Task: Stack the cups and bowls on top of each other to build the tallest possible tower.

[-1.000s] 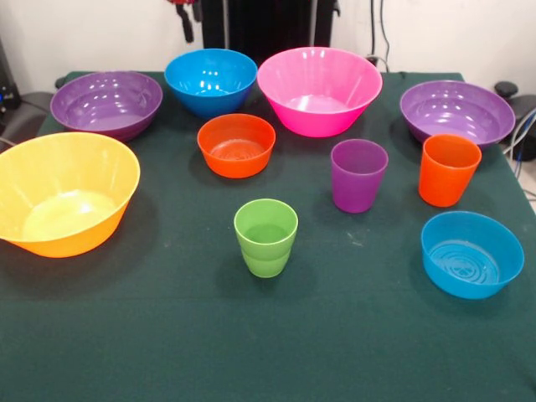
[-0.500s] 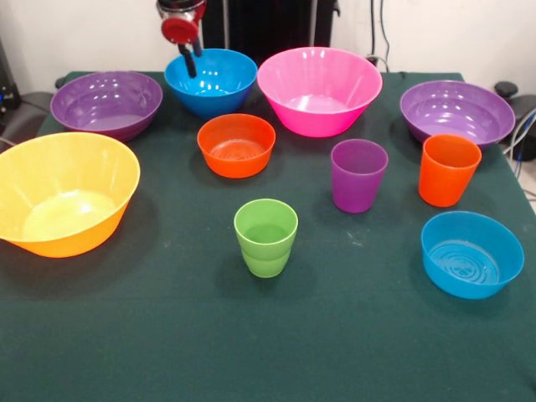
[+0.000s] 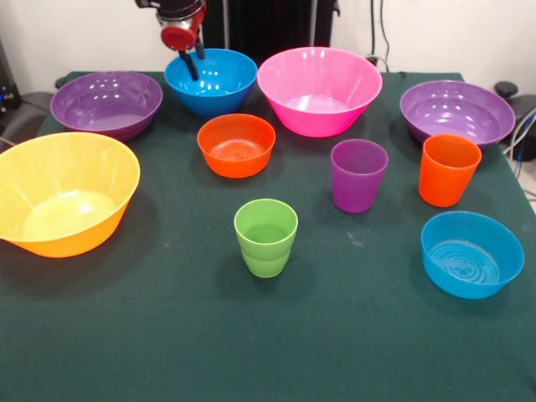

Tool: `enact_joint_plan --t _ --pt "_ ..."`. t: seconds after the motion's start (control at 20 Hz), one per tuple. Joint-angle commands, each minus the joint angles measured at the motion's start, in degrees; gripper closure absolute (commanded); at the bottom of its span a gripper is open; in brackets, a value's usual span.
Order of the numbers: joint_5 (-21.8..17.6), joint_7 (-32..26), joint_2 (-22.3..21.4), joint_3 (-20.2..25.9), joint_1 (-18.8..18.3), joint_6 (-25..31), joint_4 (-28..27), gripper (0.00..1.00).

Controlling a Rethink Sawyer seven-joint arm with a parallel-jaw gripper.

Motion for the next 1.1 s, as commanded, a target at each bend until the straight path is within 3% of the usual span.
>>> enact_joint_plan --t 0.05,0.25,0.4,0.65,1.1 --pt "-6.56 -20.88 2.87 -4.35 0.86 6.94 -6.38 0.00" --pt "-9.75 -19.49 4.06 -6.19 1.61 4.98 -7.11 0.00" --pt "-13.19 -13.22 4.86 -7.15 4.73 1.41 -6.60 0.00" --pt "-11.02 -9.78 2.18 -3.94 6.17 -1.44 -4.00 0.00" --pt "-9.54 -8.52 1.03 -3.27 6.75 -2.41 -2.75 0.00"
